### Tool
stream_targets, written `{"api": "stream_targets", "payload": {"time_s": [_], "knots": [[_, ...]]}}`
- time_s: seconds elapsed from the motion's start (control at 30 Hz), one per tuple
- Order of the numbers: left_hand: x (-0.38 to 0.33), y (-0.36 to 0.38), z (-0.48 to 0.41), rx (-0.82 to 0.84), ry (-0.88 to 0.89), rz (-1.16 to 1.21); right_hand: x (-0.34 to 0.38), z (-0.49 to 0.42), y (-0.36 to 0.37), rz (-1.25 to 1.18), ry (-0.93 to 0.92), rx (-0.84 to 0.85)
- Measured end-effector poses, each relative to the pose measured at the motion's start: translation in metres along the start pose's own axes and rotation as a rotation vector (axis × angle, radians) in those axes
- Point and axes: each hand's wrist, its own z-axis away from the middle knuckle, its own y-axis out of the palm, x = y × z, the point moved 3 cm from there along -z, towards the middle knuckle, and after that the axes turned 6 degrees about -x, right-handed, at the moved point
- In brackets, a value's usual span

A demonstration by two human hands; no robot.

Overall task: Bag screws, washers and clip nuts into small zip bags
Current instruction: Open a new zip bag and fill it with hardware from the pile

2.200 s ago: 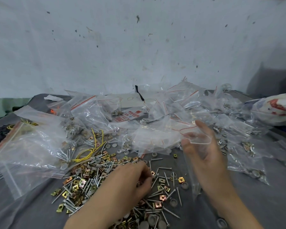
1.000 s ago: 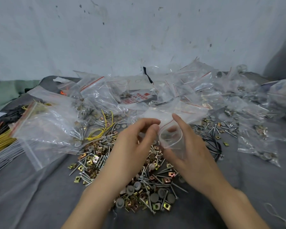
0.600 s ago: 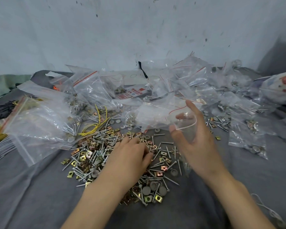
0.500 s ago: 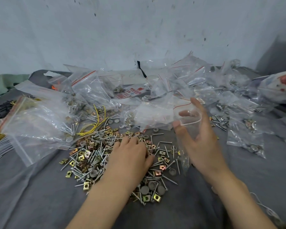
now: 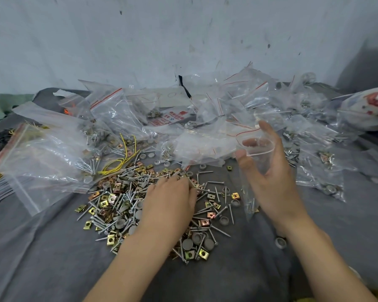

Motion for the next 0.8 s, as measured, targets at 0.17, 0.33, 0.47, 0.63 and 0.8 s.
{"api": "stream_targets", "payload": {"time_s": [0.17,0.33,0.47,0.63,0.8], "knots": [[0.011,-0.009,-0.003,-0.085,-0.096,0.372,0.002,0.002,0.002,0.039,-0.009,0.025],[0.017,-0.033,-0.009,-0.24,-0.148,0.837,0.0,0.007,0.011,0.16,-0.061,0.119],[0.016,-0.051,-0.011,-0.333,-0.175,1.095,0.001,0.011,0.021,0.236,-0.126,0.177],[0.009,-0.06,-0.012,-0.334,-0.129,1.181,0.008,0.014,0.031,0.281,-0.162,0.212],[0.0,-0.057,-0.013,-0.31,-0.071,1.053,0.012,0.017,0.038,0.311,-0.185,0.222]]}}
